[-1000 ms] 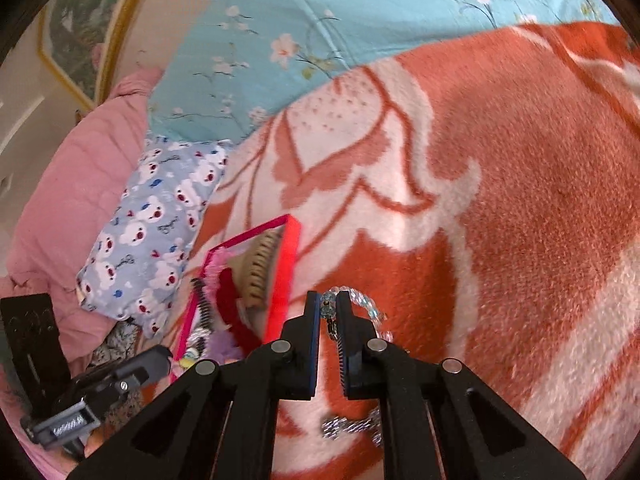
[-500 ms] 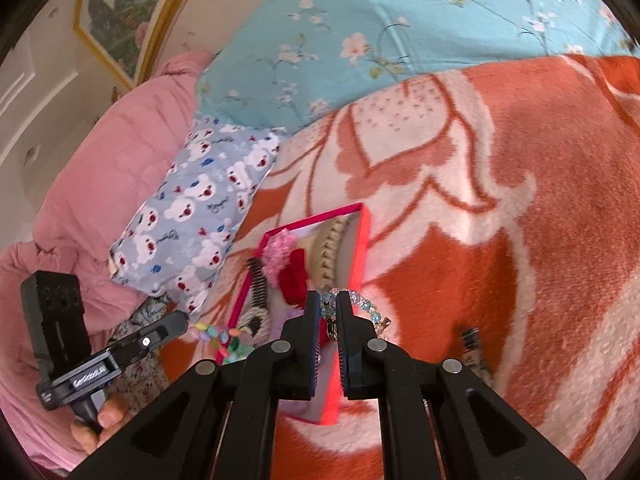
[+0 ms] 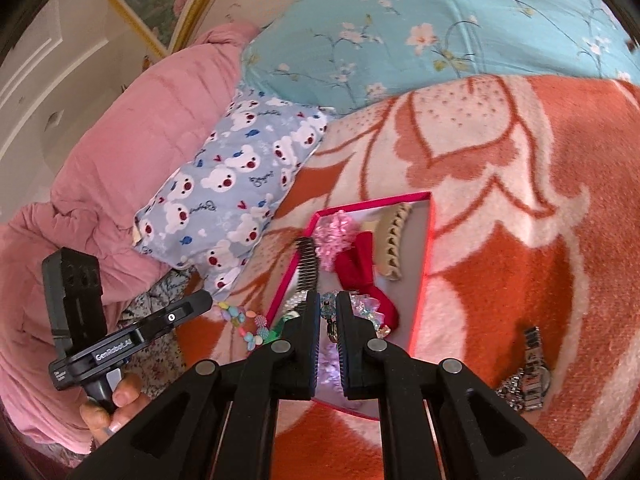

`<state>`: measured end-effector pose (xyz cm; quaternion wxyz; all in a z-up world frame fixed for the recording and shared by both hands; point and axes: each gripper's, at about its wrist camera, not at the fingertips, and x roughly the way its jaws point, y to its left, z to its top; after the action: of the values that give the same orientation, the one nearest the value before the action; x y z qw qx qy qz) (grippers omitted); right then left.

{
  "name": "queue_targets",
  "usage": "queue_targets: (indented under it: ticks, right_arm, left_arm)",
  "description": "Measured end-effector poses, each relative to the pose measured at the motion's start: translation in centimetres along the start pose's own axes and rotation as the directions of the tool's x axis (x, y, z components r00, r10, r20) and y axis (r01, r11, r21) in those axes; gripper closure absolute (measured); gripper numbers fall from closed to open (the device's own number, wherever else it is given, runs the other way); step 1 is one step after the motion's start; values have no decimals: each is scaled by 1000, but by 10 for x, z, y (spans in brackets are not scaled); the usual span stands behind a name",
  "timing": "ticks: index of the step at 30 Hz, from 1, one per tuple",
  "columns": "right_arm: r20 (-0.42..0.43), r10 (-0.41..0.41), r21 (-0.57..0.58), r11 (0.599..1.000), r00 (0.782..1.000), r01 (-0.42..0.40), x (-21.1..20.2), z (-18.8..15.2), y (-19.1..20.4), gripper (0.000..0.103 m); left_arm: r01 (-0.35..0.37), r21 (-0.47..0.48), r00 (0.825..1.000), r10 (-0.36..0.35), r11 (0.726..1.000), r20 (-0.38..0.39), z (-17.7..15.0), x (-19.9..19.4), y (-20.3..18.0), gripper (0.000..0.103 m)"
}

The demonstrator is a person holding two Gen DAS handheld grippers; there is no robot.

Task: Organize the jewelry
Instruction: 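Carry the bead tie and crystal bracelet with both grippers into the box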

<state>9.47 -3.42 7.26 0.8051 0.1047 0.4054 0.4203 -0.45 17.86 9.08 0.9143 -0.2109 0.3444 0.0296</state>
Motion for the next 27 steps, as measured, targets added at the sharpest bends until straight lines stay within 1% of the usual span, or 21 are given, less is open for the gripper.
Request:
queue_targets:
  ticks: [6,13,21,27]
  right_arm:
    - [-28,13,-32,999,1000,-14,14,-1,18,96]
    - [-64,17,-47,999,998,-20,39,-5,27,96]
    - [-150,-20,-14,1000,989,18,83,-21,7,96]
    - [-189,-52,17,998,981,56,100,-33,-15,96]
  left_arm:
    - [-14,-23,1000,14,1000,3,-3,-1,14,97]
    - [-26,-44,999,24,999,-31,-9,11,29,97]
    - [-74,-72,992,67,995,-104,-27,40,51,97]
    - [-110,-72,983,98,991,-153,-38,59,63,97]
